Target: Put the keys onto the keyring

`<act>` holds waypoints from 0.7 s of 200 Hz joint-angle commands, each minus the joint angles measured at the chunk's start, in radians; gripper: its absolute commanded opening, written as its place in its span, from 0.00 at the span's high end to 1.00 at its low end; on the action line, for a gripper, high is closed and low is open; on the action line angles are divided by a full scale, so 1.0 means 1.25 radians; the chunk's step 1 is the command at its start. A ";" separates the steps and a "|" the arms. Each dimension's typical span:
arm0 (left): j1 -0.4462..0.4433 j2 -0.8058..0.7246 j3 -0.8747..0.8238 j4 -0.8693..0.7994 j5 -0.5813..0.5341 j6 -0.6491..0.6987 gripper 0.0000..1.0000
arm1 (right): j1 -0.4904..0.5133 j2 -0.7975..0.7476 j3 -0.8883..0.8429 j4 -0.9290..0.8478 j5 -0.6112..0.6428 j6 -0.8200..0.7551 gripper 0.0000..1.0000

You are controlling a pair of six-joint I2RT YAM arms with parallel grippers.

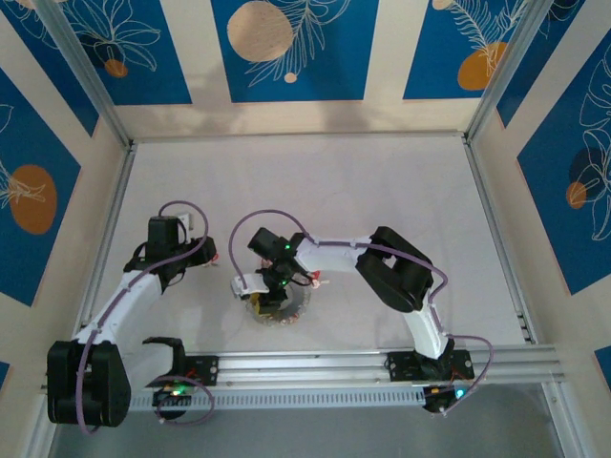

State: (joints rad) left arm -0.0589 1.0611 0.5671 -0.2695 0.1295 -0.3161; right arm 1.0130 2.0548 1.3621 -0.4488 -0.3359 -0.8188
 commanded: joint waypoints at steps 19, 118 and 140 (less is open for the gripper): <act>0.013 -0.008 -0.008 0.014 0.019 -0.018 0.48 | 0.012 0.037 0.038 -0.014 -0.038 0.019 0.61; 0.031 -0.001 -0.009 0.017 0.041 -0.027 0.48 | 0.017 -0.015 -0.012 0.011 -0.021 -0.038 0.74; 0.031 -0.001 -0.009 0.017 0.044 -0.027 0.48 | 0.015 -0.048 -0.053 0.055 -0.010 -0.057 0.78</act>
State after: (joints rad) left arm -0.0326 1.0615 0.5671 -0.2687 0.1642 -0.3397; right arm 1.0313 2.0697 1.3483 -0.4229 -0.3416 -0.8463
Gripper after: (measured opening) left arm 0.521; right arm 0.229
